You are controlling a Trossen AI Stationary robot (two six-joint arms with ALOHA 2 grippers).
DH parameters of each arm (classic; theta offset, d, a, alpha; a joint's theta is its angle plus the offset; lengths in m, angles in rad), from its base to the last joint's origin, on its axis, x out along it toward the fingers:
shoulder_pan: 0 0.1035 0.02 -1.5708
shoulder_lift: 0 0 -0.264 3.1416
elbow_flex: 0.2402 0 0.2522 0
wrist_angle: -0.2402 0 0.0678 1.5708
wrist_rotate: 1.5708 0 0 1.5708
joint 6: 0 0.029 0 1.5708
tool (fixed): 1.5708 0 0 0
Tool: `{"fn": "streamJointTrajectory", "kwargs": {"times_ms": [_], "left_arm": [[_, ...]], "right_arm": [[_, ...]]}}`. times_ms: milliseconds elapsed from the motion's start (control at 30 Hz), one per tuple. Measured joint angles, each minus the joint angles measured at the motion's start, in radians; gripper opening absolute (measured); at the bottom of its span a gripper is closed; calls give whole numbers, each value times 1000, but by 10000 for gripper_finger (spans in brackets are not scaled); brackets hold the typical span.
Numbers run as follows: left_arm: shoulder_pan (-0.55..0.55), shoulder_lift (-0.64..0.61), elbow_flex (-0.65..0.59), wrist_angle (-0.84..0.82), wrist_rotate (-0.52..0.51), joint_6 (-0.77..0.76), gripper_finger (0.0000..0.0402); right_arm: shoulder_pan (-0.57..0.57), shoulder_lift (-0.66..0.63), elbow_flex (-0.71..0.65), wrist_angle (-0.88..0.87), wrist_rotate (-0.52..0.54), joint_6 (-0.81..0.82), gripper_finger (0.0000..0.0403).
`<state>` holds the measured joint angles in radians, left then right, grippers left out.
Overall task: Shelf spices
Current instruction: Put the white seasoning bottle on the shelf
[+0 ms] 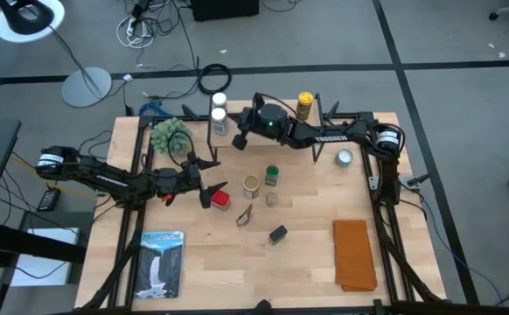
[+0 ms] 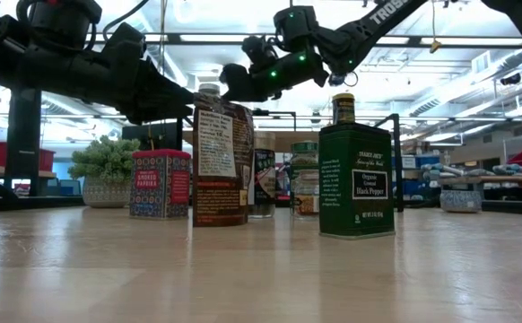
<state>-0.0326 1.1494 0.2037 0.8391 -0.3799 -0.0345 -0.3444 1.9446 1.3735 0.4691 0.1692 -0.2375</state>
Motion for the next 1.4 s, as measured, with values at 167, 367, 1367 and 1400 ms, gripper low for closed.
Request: {"fn": "streamJointTrajectory", "kwargs": {"times_ms": [167, 367, 1367, 1400], "left_arm": [[0, 0, 0, 0, 0, 0, 357], [0, 0, 0, 0, 0, 0, 357], [0, 0, 0, 3, 0, 3, 357], [0, 0, 0, 2, 0, 3, 357]], "right_arm": [[-38, 0, 0, 25, -6, 4, 1], [-27, -9, 0, -49, 44, 33, 1], [36, 17, 0, -18, -82, 79, 0], [35, 17, 0, -19, -73, 79, 0]]}}
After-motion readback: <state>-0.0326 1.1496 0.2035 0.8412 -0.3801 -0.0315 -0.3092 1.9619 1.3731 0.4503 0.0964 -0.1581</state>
